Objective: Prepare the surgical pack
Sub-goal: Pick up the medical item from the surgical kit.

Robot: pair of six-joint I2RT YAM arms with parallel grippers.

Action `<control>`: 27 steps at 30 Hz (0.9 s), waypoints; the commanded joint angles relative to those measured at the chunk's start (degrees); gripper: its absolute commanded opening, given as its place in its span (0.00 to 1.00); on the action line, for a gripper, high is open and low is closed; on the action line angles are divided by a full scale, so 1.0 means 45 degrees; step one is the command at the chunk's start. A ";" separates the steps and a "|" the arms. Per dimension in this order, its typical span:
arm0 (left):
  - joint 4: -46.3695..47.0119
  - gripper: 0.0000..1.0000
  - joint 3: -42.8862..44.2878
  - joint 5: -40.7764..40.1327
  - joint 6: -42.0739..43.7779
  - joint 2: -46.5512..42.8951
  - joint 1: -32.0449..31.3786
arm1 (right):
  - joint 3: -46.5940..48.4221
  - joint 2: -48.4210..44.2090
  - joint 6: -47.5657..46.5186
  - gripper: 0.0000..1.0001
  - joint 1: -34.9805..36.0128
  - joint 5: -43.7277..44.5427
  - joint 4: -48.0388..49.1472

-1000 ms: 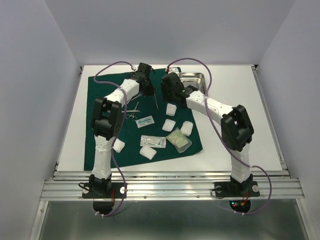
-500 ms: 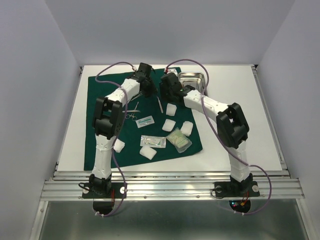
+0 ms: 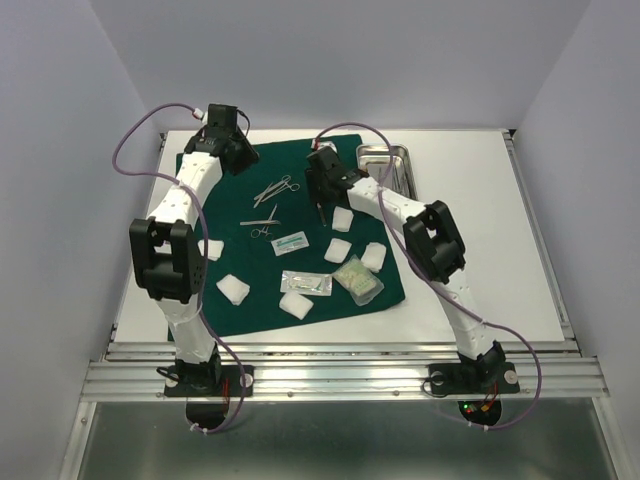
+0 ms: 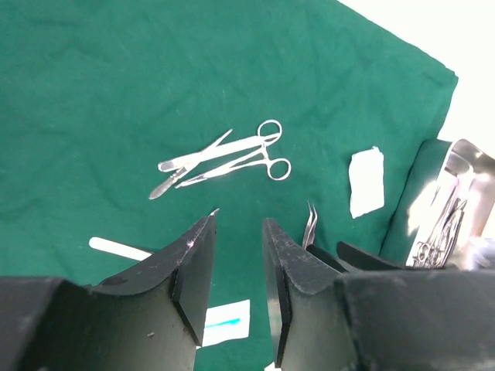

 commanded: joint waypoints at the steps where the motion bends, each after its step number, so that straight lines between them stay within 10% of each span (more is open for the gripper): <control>1: -0.0585 0.41 -0.0282 -0.0120 0.0634 -0.0612 -0.0092 | 0.0743 0.0464 -0.0205 0.51 -0.0036 -0.0069 -0.0256; 8: -0.0487 0.41 -0.0869 -0.0159 0.0654 -0.1061 -0.0091 | 0.0645 0.0776 -0.0225 0.44 -0.0036 0.0048 -0.0256; 18: -0.0507 0.40 -0.1083 -0.0121 0.0654 -0.1179 -0.0091 | 0.0919 0.0134 -0.0400 0.07 -0.0036 0.0712 -0.0139; 27: -0.0410 0.40 -0.1435 0.0055 0.0615 -0.1276 -0.0013 | 0.0374 -0.1585 -0.0635 0.04 -0.0366 0.1377 0.0837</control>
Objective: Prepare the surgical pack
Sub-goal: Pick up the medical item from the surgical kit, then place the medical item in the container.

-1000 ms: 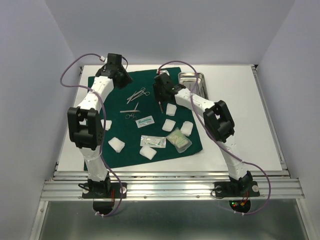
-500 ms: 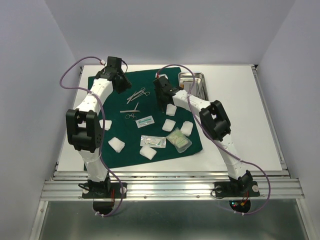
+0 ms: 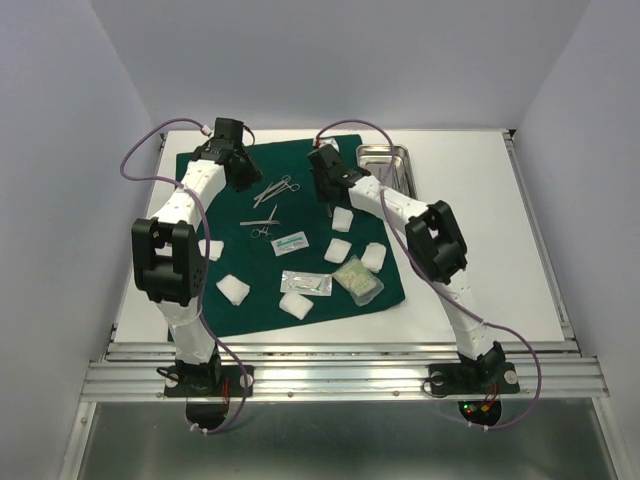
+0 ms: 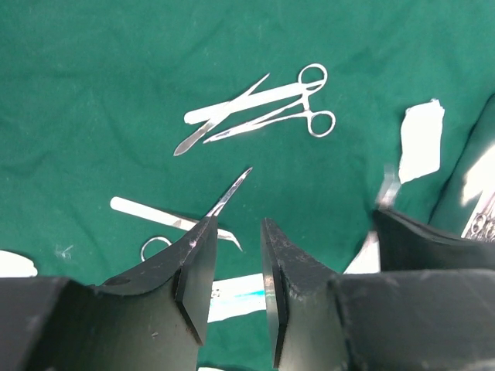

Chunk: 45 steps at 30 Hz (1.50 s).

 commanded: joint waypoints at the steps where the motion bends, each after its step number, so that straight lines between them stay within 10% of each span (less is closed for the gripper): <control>1: 0.0066 0.40 -0.0085 0.0002 0.0178 -0.0854 0.0074 | -0.0040 -0.2095 -0.0121 0.04 -0.0436 0.0551 0.1323; 32: 0.0086 0.40 -0.0280 0.0021 0.0334 -0.0834 0.0172 | -0.1761 -0.1571 -0.0022 0.10 -0.3679 -0.0659 0.1891; 36: 0.0086 0.40 -0.0338 0.0021 0.0334 -0.0854 0.0172 | -0.1701 -0.1627 0.0036 0.45 -0.3679 -0.0817 0.1734; 45: 0.0066 0.41 -0.0262 -0.0076 0.0665 -0.0582 0.0153 | -0.2014 -0.2819 0.0212 0.53 -0.3679 -0.0873 0.1793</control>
